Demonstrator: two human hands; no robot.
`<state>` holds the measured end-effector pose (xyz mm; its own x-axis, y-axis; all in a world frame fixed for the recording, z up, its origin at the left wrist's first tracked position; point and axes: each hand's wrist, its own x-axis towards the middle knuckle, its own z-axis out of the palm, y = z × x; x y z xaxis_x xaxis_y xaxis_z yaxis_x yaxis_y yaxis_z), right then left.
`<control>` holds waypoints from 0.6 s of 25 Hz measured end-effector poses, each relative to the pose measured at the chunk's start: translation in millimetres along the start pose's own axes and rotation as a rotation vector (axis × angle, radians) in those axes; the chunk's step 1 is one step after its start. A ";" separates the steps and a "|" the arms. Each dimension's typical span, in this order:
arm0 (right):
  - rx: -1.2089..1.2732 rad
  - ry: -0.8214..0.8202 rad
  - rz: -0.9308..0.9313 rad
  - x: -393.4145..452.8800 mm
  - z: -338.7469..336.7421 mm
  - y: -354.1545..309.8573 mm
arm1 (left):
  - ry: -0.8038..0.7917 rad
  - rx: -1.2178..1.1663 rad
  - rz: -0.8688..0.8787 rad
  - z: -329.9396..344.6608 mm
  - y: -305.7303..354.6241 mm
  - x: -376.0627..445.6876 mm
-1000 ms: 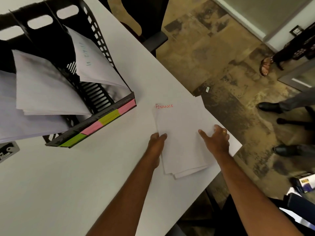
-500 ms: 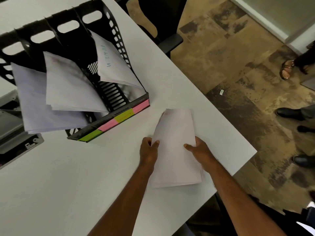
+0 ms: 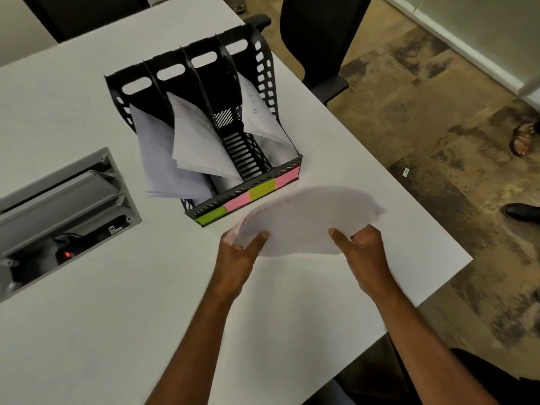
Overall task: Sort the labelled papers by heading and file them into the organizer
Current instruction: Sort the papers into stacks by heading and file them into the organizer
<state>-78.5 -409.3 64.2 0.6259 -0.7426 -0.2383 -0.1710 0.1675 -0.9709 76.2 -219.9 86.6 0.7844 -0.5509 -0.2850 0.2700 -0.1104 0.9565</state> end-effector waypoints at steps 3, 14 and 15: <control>-0.040 0.028 0.007 -19.8 10.0 16.1 | -0.067 0.090 0.048 -8.2 -13.3 -17.0; -0.242 -0.029 0.024 -32.1 16.6 23.4 | 0.062 0.005 -0.128 4.2 -34.6 -22.6; -0.289 -0.031 0.021 -28.8 17.1 27.1 | 0.085 -0.002 -0.164 7.0 -40.8 -24.1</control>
<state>-88.2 -372.3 44.4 0.6418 -0.7204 -0.2629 -0.3913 -0.0128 -0.9202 42.4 -207.9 54.8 0.7743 -0.4535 -0.4413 0.3989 -0.1916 0.8968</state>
